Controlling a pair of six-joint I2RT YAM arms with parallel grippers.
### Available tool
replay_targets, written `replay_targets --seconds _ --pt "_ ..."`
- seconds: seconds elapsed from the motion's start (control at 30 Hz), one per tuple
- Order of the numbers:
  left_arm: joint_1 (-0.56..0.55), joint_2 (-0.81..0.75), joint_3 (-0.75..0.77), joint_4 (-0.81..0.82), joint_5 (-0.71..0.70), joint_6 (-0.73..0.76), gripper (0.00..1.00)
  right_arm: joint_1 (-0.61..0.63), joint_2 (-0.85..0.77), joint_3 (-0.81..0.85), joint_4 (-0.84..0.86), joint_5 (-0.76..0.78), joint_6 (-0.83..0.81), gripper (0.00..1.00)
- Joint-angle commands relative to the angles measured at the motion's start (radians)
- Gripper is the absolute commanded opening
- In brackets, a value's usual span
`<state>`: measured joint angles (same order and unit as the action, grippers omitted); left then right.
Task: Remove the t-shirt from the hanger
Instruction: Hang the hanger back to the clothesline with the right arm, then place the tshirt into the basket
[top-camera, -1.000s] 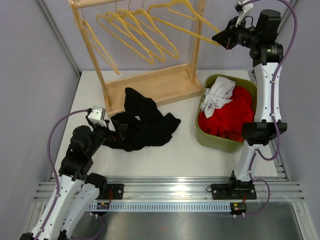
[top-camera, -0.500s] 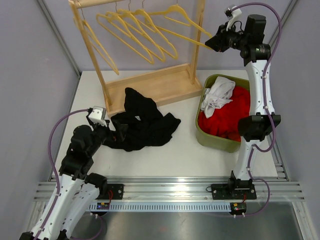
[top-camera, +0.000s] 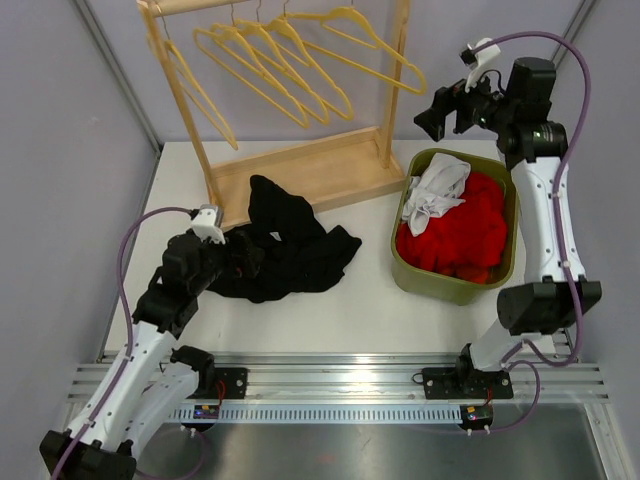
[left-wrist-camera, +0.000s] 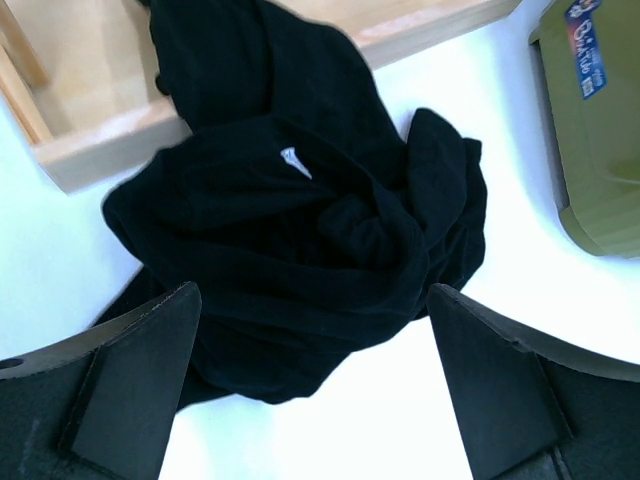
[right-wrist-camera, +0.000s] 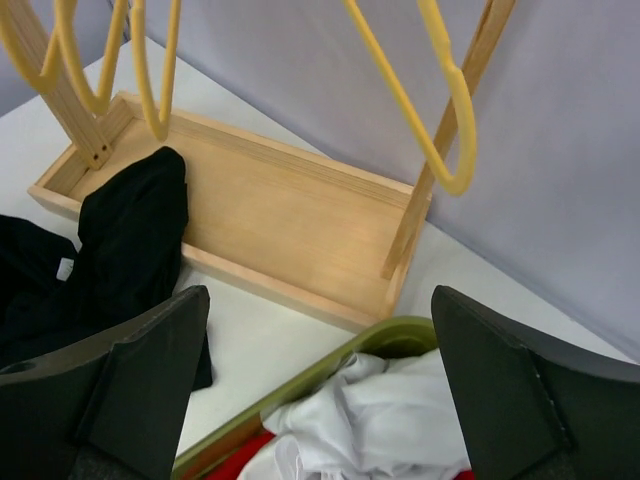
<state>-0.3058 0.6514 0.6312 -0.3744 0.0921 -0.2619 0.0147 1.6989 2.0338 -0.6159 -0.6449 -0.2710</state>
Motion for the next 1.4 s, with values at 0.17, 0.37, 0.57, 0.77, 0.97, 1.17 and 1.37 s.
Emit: replay_targets --seconds 0.17,0.37,0.57,0.77,0.97,1.17,1.37 --pt "0.005 0.086 -0.013 -0.017 -0.069 -0.258 0.99 -0.005 -0.384 -0.384 0.041 0.001 -0.123 0.99" --pt "0.005 0.105 -0.025 -0.050 -0.118 -0.379 0.99 -0.007 -0.542 -0.654 -0.115 -0.339 -0.296 1.00" --pt "-0.001 0.226 0.001 -0.070 -0.109 -0.545 0.99 -0.007 -0.608 -0.845 -0.093 -0.470 -0.294 0.99" --pt "-0.071 0.381 0.028 -0.086 -0.209 -0.663 0.99 -0.007 -0.631 -0.908 -0.079 -0.492 -0.293 0.99" --pt "-0.138 0.624 0.097 -0.124 -0.270 -0.743 0.98 -0.007 -0.634 -0.929 -0.091 -0.495 -0.316 0.99" --pt "-0.164 0.810 0.108 -0.081 -0.273 -0.761 0.92 -0.007 -0.645 -0.939 -0.094 -0.496 -0.330 1.00" --pt "-0.181 0.857 0.045 0.015 -0.259 -0.778 0.72 -0.007 -0.640 -0.937 -0.113 -0.503 -0.352 0.99"
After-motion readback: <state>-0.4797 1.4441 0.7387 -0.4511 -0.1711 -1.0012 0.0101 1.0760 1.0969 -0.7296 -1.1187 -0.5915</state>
